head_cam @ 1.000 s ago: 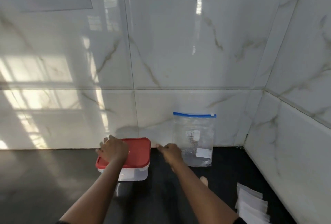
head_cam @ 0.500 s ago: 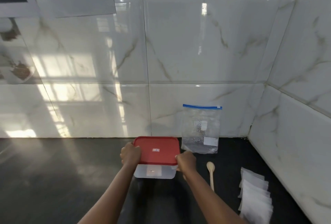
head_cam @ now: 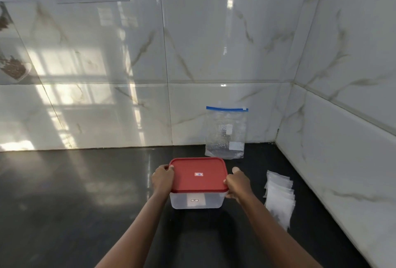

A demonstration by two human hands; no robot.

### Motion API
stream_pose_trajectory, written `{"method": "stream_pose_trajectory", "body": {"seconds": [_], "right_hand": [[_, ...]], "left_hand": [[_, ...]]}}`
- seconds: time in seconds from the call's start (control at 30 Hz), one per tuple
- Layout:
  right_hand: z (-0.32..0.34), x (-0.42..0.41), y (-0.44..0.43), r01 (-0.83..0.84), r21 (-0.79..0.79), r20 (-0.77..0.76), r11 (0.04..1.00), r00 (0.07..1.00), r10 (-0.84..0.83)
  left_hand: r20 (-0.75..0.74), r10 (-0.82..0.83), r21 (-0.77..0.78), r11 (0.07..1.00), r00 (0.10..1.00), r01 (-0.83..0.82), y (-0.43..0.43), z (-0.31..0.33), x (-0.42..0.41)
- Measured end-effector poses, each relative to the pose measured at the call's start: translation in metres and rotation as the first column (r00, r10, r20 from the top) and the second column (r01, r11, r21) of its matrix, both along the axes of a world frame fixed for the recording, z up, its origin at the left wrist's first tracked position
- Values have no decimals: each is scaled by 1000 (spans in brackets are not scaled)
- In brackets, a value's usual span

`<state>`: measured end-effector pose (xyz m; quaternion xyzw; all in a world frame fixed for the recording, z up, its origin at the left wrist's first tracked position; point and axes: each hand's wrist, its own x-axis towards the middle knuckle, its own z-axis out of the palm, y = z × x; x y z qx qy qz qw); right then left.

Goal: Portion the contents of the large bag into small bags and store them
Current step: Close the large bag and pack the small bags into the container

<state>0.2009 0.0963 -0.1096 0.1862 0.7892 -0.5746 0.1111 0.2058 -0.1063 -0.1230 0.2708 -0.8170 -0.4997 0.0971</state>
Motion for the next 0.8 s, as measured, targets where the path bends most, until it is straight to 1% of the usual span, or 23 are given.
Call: {"method": "stream_pose_trajectory", "body": {"seconds": [0.07,0.1,0.13,0.17,0.2,0.23,0.27,0.3,0.33,0.37,0.4,0.43,0.47,0.53,0.57,0.6,0.63,0.7,0.77,0.8], "right_hand": [[4,6,1,-17,45,4,999,1000,17],[7,10,-2,-24,95,-6,995,1000,25],[12,15,-6,-30,176,-29,984,999,36],[17,21,-12,-41,296,-59,954,996,62],[22,27,-19,-38,461,-116,887,988,102],[24,32,-28,-24,620,-192,784,965,181],[23,36,-40,-31,716,-254,698,919,302],[22,40,-52,-93,755,-277,650,852,444],[18,42,-64,-207,778,-238,594,777,582],[11,42,-76,-297,819,-155,491,710,687],[6,42,-85,-334,867,-66,371,659,749],[-3,41,-92,-323,906,-11,274,629,777],[-9,42,-96,-283,937,13,205,614,789],[-21,41,-100,-199,969,0,144,586,810],[-25,40,-100,-213,971,39,107,585,810],[-29,36,-100,-209,973,49,93,586,809],[-33,33,-100,-163,982,20,91,576,817],[-38,26,-101,-31,998,-31,55,522,852],[-39,24,-101,103,994,-83,38,482,872],[-39,23,-102,130,990,-113,56,485,867]], "left_hand": [[-5,13,6,1000,1000,-13,-1,-2,6],[-3,13,8,1000,1000,-13,-6,-4,6],[-2,-1,14,1000,1000,1,-11,-7,6],[0,-28,30,999,1000,28,-18,-11,4],[1,-65,44,997,998,65,-26,-15,3],[11,-115,45,992,993,115,-34,-20,3],[35,-191,38,981,981,189,-42,-23,4],[60,-298,44,954,953,296,-50,-27,5],[92,-418,68,908,904,413,-54,-28,9],[126,-527,92,850,841,519,-57,-29,13],[153,-609,103,793,779,600,-57,-30,17],[159,-662,94,749,733,656,-58,-31,20],[141,-687,70,725,713,685,-56,-32,24],[80,-682,55,731,726,680,-55,-39,25],[44,-681,80,732,731,677,-54,-43,25],[6,-685,86,726,728,682,-53,-44,23],[-17,-705,74,706,709,704,-50,-43,24],[-49,-735,42,675,676,737,-43,-41,25],[-97,-711,-1,700,697,714,-37,-42,28],[-115,-693,12,715,712,699,-37,-46,28]]}}
